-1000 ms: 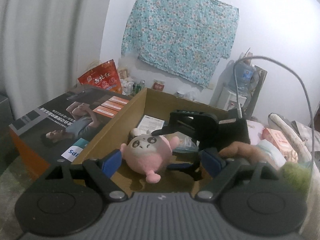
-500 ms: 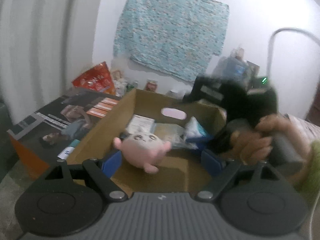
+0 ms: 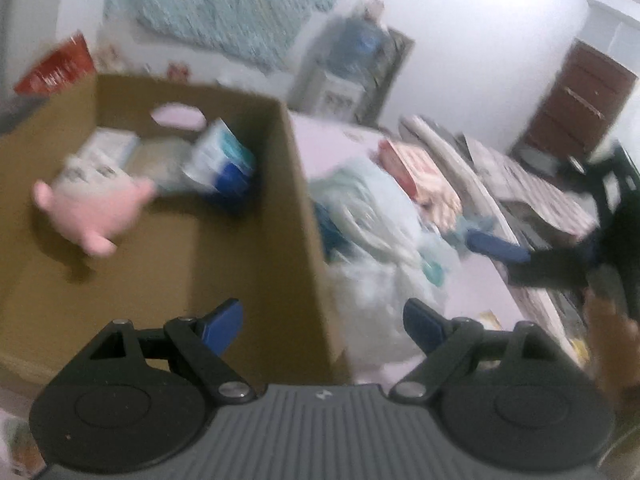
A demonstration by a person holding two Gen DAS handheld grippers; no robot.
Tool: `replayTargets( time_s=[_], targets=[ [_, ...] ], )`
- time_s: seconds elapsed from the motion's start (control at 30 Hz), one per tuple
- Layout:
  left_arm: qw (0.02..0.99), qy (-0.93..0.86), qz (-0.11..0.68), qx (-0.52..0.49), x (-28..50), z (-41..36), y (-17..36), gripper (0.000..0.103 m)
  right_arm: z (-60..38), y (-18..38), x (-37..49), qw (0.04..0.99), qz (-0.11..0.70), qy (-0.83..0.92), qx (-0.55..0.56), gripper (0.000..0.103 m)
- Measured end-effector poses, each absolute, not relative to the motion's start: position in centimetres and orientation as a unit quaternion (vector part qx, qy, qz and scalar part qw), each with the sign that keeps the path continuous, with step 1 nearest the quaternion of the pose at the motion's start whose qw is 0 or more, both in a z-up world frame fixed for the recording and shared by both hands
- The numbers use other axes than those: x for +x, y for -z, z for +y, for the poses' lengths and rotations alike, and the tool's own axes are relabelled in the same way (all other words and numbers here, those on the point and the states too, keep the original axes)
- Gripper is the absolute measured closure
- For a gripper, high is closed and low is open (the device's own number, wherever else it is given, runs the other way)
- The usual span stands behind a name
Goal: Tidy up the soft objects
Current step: 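Open the right tool and withdraw it from the box, then grasp the orange-striped cloth with the left tool while the right tool reaches the blue towel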
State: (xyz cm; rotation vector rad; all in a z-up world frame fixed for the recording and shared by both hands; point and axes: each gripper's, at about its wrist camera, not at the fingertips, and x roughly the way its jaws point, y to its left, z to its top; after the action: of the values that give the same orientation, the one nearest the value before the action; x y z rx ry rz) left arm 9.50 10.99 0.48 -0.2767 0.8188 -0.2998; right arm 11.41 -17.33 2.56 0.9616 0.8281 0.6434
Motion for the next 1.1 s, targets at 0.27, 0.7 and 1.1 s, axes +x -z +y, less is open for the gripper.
replayTargets(
  time_s=[0.27,0.7,1.1],
  targets=[
    [0.890,0.165,0.421,-0.064,8.8,6.4,0.8,0.012,-22.7,1.1,7.0,0.764,0.365,-0.241,0.475,0.015],
    [0.881,0.190,0.431,-0.047,7.2,6.6,-0.4,0.011,-23.3,1.9,6.1,0.768,0.351,-0.232,0.482,0.015],
    [0.892,0.186,0.411,-0.033,5.7,8.0,-2.9,0.010,-25.9,1.7,5.8,0.803,0.331,-0.182,0.461,0.014]
  ],
)
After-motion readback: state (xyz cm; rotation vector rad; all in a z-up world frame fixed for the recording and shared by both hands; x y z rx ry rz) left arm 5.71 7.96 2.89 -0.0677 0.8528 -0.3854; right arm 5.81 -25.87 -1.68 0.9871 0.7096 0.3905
